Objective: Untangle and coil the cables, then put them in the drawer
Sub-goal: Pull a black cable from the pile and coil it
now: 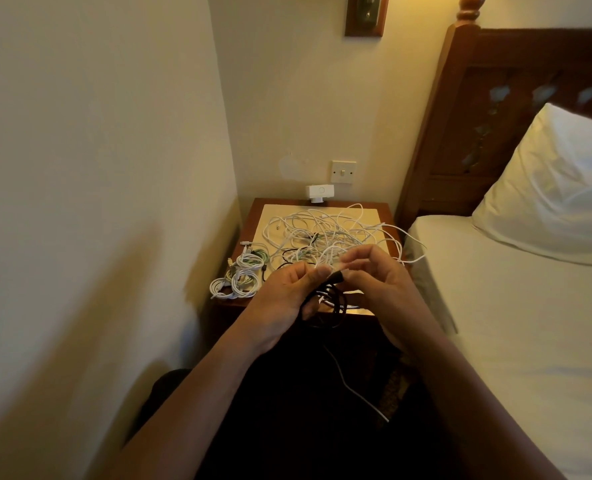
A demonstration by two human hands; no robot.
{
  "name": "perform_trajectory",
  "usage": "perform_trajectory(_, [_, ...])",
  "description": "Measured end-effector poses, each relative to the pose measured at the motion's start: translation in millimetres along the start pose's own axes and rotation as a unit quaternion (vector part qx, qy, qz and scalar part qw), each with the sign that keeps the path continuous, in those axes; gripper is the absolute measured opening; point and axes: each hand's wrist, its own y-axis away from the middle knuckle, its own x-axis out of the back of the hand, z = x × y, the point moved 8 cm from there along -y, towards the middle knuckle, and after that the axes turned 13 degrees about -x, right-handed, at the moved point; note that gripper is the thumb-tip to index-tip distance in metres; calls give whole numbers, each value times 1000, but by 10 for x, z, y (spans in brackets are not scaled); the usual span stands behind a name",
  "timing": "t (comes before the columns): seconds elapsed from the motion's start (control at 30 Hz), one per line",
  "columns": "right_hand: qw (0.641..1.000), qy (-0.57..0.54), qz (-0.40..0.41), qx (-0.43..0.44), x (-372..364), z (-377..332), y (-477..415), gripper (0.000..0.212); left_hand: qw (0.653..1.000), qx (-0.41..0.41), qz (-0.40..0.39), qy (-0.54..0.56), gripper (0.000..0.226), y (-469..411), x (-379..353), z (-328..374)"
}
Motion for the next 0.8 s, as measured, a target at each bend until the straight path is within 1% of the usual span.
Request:
perform_trajectory(0.07, [997, 71, -23, 8, -42, 7, 32, 10, 999, -18, 7, -36, 57, -5, 33, 24])
perform_trajectory(0.13, [988, 149, -26, 18, -73, 16, 74, 22, 998, -27, 18, -54, 56, -3, 61, 38])
perform_trajectory(0.17, [985, 170, -21, 22, -71, 21, 85, 28, 998, -26, 25, -50, 56, -4, 70, 30])
perform_trajectory(0.23, [983, 179, -7, 33, -54, 4, 108, 30, 999, -16, 29, -26, 52, 6, 56, -2])
perform_trajectory(0.37, [975, 191, 70, 87, 54, -50, 151, 20, 999, 8, -33, -15, 19, 92, -14, -27])
perform_trajectory(0.4, [974, 187, 86, 94, 85, -53, 162, 18, 999, 14, -47, -4, 18, 118, -19, -40])
perform_trajectory(0.47, [978, 167, 91, 90, 113, -39, 171, 17, 999, -1, -51, -1, 25, 140, 15, -43])
perform_trajectory(0.57, [985, 141, 71, 68, 119, 9, 155, 18, 1000, -17, 2, -3, 22, 145, 117, -41])
perform_trajectory(0.67, [988, 130, 59, 65, 145, 21, 174, 18, 996, 4, 52, 73, 20, 171, 209, -94])
perform_trajectory(0.73, [983, 155, 62, 78, 164, 2, 200, 18, 997, -3, 45, 61, 19, 181, 254, -76])
perform_trajectory(0.8, [975, 178, 84, 101, 212, -47, 221, 19, 1000, -11, 3, 28, 23, 187, 225, -21])
